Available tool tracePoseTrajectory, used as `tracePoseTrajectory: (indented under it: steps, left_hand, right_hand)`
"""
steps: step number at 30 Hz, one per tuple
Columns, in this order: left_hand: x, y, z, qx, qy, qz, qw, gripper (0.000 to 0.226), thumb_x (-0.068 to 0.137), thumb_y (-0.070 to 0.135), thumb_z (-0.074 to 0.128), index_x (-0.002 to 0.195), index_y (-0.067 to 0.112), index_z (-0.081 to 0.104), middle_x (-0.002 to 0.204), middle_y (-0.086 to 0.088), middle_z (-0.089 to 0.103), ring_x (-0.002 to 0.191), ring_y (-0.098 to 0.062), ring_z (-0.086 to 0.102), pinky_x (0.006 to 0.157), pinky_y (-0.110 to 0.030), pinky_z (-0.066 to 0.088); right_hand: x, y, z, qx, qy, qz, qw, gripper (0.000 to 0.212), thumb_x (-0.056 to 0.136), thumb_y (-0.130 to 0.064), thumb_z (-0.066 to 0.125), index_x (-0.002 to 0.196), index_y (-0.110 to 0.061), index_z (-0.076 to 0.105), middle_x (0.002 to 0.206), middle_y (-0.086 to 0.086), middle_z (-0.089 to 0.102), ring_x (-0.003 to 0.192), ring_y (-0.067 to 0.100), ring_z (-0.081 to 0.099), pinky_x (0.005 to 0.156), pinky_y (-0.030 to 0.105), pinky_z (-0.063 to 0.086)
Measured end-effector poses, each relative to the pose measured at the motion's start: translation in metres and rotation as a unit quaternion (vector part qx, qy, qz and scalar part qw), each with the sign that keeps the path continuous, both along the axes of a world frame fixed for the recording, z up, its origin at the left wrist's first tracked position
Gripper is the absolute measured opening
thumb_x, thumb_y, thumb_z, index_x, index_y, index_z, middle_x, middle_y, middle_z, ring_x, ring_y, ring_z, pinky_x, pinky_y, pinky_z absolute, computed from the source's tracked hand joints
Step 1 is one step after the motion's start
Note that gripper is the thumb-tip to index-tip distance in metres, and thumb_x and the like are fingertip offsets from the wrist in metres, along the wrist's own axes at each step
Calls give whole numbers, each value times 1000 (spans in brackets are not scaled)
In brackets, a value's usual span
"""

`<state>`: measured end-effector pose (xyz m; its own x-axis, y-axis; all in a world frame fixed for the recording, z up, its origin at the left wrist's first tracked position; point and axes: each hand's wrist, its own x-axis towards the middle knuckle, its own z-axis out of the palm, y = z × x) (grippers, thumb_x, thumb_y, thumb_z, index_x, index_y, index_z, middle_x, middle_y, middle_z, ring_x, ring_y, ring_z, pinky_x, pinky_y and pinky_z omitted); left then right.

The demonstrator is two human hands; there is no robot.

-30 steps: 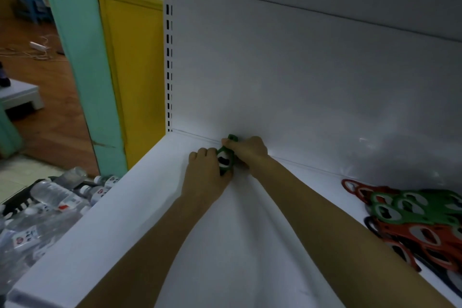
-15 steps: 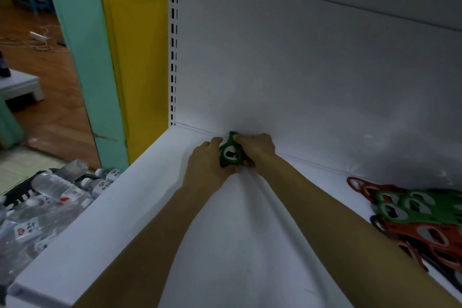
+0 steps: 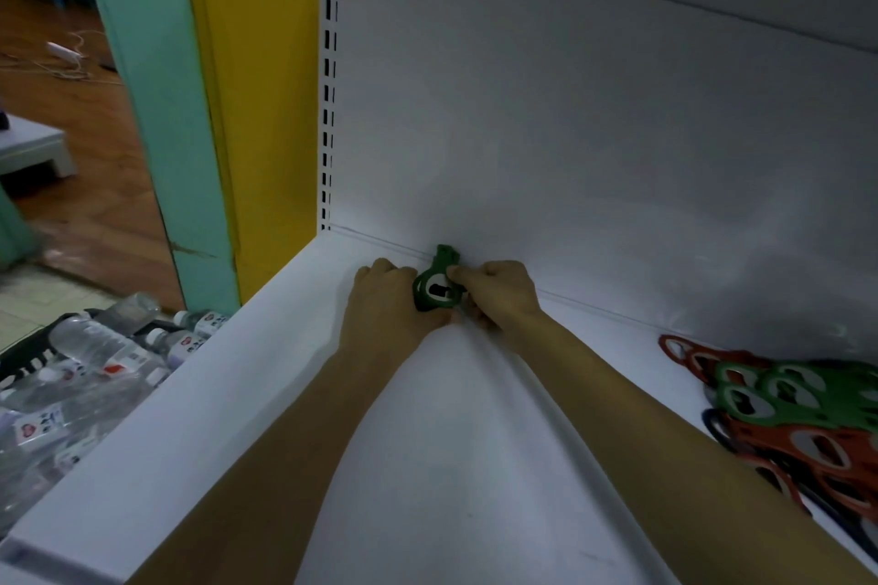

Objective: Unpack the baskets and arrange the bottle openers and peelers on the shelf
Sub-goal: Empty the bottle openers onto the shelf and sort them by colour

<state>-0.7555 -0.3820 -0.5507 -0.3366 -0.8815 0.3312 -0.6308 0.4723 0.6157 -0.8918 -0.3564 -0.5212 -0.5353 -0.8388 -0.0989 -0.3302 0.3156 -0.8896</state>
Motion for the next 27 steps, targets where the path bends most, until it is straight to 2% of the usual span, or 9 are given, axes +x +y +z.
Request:
tracePoseTrajectory:
  steps: [4, 8, 11, 14, 17, 19, 22, 24, 27]
  left_hand:
    - [0, 2, 4, 12, -21, -12, 1000, 34, 73, 41, 75, 70, 13, 56, 74, -7, 52, 82, -27, 54, 72, -33, 41]
    - [1, 4, 6, -18, -71, 19, 997, 40, 75, 51, 69, 88, 13, 66, 89, -6, 57, 93, -24, 50, 78, -38, 44]
    - [1, 6, 8, -24, -96, 34, 995, 43, 79, 55, 63, 96, 16, 65, 97, -5, 58, 95, -23, 51, 77, -35, 43]
    - [0, 6, 10, -29, -118, 40, 992, 42, 81, 54, 60, 100, 16, 62, 100, -4, 57, 97, -23, 50, 77, -34, 41]
    - [0, 5, 9, -22, -108, 42, 993, 41, 81, 51, 62, 104, 16, 61, 102, -5, 58, 96, -23, 51, 76, -35, 41]
    - [0, 4, 8, -21, -97, 44, 994, 47, 80, 49, 63, 114, 17, 56, 107, -4, 60, 100, -24, 51, 78, -35, 41]
    - [-2, 2, 6, 6, -70, 23, 997, 70, 80, 46, 67, 137, 16, 39, 119, -2, 62, 111, -26, 49, 86, -37, 42]
    - [-2, 0, 5, 30, -50, 11, 998, 81, 80, 44, 68, 145, 16, 29, 124, -3, 60, 116, -26, 47, 90, -38, 40]
    - [-2, -2, 3, 40, -46, 5, 998, 82, 80, 42, 68, 146, 16, 25, 127, -4, 58, 117, -25, 46, 91, -38, 38]
  right_hand:
    - [3, 0, -4, -34, -7, -11, 999, 39, 82, -29, 72, 52, -16, 50, 56, 4, 55, 52, 17, 50, 54, 30, 41]
    - [5, -1, -7, -44, 8, -17, 999, 39, 82, -30, 71, 52, -17, 50, 55, 1, 55, 53, 16, 51, 57, 30, 42]
    - [4, -1, -7, -40, 14, -12, 999, 37, 82, -32, 71, 54, -17, 51, 56, 1, 55, 53, 16, 50, 57, 30, 42]
    - [1, 1, -7, -38, 8, -13, 999, 29, 86, -33, 66, 69, -10, 60, 62, 4, 59, 53, 16, 51, 53, 28, 42]
    - [-2, 1, -5, -25, 1, -10, 1000, 19, 91, -18, 54, 89, -5, 69, 63, 7, 60, 49, 17, 50, 43, 24, 39]
    - [-2, -1, -2, 2, 30, 11, 999, 23, 90, -7, 48, 96, -9, 70, 67, 8, 63, 52, 19, 53, 46, 25, 41]
    - [-2, -8, 6, 69, 96, 72, 990, 30, 83, -1, 46, 102, -5, 69, 80, 15, 66, 67, 24, 58, 54, 29, 44]
    - [-2, -12, 12, 102, 95, 99, 985, 31, 84, 1, 45, 105, -4, 67, 75, 14, 64, 63, 24, 57, 51, 28, 44]
    - [-5, -14, 19, 130, 55, 112, 984, 35, 88, 3, 41, 114, -6, 63, 63, 8, 58, 48, 16, 49, 38, 18, 36]
